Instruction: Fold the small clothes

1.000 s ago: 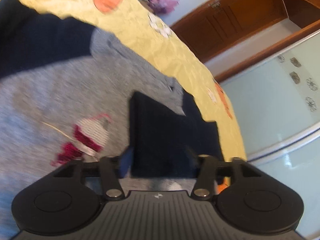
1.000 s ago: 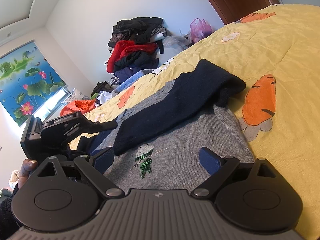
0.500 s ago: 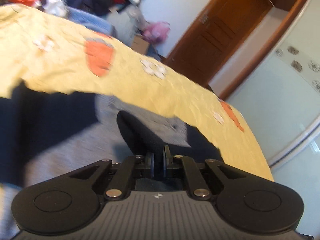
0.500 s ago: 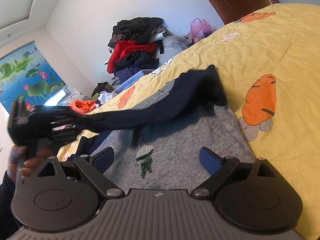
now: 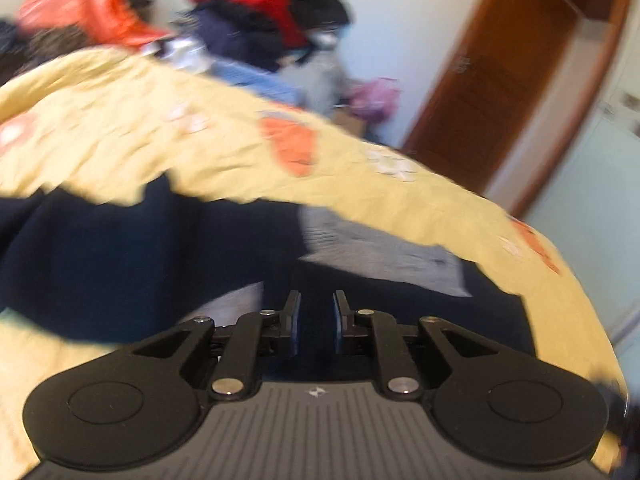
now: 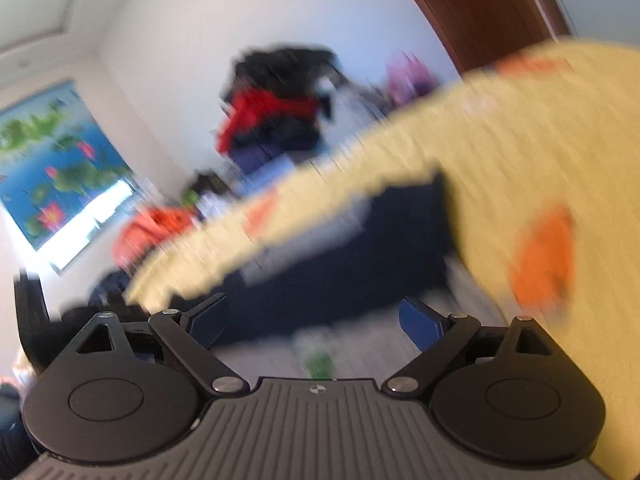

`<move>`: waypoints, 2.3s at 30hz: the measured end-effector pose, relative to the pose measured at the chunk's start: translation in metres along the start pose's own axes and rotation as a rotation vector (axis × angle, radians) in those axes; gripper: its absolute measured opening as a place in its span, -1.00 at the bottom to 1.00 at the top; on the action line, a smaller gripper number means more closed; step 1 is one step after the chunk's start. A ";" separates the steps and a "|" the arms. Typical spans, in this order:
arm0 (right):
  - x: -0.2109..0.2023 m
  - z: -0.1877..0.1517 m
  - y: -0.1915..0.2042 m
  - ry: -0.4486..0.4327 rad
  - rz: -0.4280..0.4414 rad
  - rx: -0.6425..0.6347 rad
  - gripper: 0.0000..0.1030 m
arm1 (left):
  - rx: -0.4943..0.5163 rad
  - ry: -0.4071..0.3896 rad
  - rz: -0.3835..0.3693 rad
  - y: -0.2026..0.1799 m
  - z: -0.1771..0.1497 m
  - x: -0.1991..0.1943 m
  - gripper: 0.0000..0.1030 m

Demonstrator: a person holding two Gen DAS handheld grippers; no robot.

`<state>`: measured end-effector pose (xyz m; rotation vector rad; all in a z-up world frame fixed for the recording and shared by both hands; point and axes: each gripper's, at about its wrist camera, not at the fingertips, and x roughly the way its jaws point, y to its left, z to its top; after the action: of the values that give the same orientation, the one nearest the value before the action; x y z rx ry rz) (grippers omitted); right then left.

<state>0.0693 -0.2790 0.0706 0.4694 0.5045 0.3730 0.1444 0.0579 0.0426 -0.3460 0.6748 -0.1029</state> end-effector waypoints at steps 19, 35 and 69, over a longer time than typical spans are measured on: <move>0.151 0.009 0.009 0.242 -0.327 -0.468 1.00 | -0.008 0.024 0.011 0.000 -0.017 0.047 -0.73; 0.145 0.013 0.004 0.210 -0.302 -0.417 0.99 | -0.914 -0.417 0.253 0.266 -0.040 -0.128 0.88; 0.140 0.017 -0.004 0.183 -0.260 -0.346 0.99 | 0.211 -0.278 0.270 -0.011 0.008 -0.012 -0.81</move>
<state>0.1927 -0.2252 0.0296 0.0323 0.6558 0.2460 0.1404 0.0526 0.0598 -0.0611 0.4252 0.1295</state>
